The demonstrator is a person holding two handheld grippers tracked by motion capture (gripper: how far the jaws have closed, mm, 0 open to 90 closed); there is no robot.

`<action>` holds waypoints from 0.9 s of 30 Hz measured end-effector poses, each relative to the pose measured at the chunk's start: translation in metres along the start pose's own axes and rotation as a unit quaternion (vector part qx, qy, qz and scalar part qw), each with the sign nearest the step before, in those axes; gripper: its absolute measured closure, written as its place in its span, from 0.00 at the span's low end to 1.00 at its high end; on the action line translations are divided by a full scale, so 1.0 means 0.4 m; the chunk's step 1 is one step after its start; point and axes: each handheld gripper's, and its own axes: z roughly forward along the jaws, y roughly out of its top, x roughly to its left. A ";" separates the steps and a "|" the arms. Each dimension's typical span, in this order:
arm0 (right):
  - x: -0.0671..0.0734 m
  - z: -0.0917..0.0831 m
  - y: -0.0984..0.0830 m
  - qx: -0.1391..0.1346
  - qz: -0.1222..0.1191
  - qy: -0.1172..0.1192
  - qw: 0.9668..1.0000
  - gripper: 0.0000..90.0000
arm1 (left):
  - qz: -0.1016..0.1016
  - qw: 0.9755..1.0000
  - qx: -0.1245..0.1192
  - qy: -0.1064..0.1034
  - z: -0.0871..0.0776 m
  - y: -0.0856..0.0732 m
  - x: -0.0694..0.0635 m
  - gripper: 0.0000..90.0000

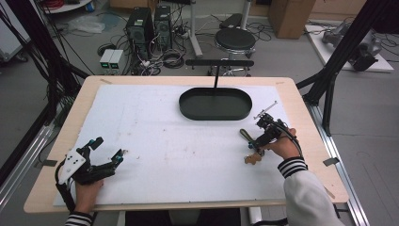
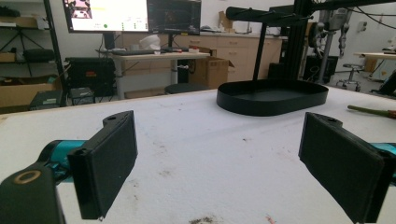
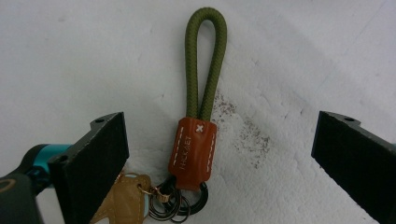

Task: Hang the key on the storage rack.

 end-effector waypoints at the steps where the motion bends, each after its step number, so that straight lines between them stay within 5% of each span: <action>1: 0.000 0.000 0.000 0.000 0.000 0.000 1.000 0.03 | 0.000 1.000 0.000 0.000 0.000 0.000 0.000 0.13; 17: 0.002 0.027 0.013 0.047 0.010 -0.003 0.999 0.07 | 0.000 1.000 0.000 0.000 0.000 0.000 0.000 0.13; 18: 0.002 0.027 0.013 0.052 0.011 -0.002 0.999 0.14 | 0.000 1.000 0.000 0.000 0.000 0.000 0.000 0.13; 27: 0.001 0.026 0.014 0.059 0.011 0.009 0.998 0.29 | 0.000 1.000 0.000 0.000 0.000 0.000 0.000 0.13</action>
